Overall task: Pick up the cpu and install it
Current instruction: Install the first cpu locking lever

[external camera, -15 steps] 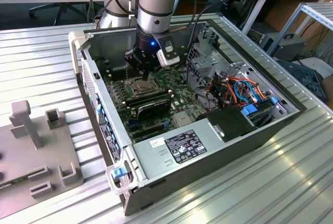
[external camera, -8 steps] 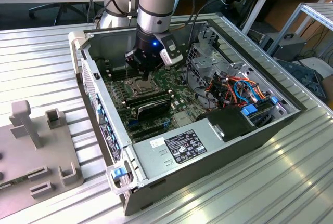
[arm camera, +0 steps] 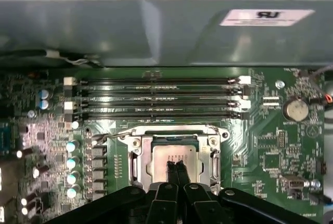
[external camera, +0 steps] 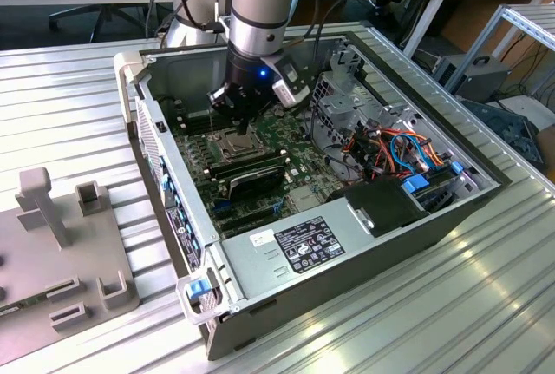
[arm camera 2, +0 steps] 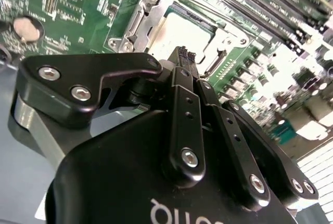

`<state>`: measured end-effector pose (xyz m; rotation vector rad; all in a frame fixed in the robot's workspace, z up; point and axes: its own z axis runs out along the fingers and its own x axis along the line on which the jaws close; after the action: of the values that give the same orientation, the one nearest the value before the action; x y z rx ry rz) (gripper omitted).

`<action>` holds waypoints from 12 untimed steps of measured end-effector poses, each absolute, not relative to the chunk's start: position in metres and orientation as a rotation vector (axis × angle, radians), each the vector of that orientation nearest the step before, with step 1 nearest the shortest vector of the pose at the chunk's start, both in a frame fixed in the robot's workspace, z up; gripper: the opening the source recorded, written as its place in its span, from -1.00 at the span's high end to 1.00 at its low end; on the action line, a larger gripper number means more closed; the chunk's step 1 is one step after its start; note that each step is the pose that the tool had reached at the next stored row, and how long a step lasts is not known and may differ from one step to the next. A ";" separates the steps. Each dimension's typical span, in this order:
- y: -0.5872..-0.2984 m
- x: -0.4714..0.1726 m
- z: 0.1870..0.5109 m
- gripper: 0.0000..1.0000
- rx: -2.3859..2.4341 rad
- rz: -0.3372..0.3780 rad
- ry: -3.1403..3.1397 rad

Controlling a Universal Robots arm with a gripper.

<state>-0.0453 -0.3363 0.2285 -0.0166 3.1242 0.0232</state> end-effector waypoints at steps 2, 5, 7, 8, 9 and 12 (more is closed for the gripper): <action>-0.336 -0.045 0.228 0.79 -0.074 0.024 3.124; -0.336 -0.045 0.228 0.79 -0.172 0.024 3.120; -0.336 -0.045 0.228 0.79 -0.238 0.022 3.116; -0.336 -0.045 0.228 0.79 -0.247 0.018 3.116; -0.336 -0.046 0.228 0.79 -0.250 0.017 3.116; -0.336 -0.046 0.228 0.79 -0.250 0.017 3.116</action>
<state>-0.0463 -0.3362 0.2276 -0.2498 3.1157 0.0168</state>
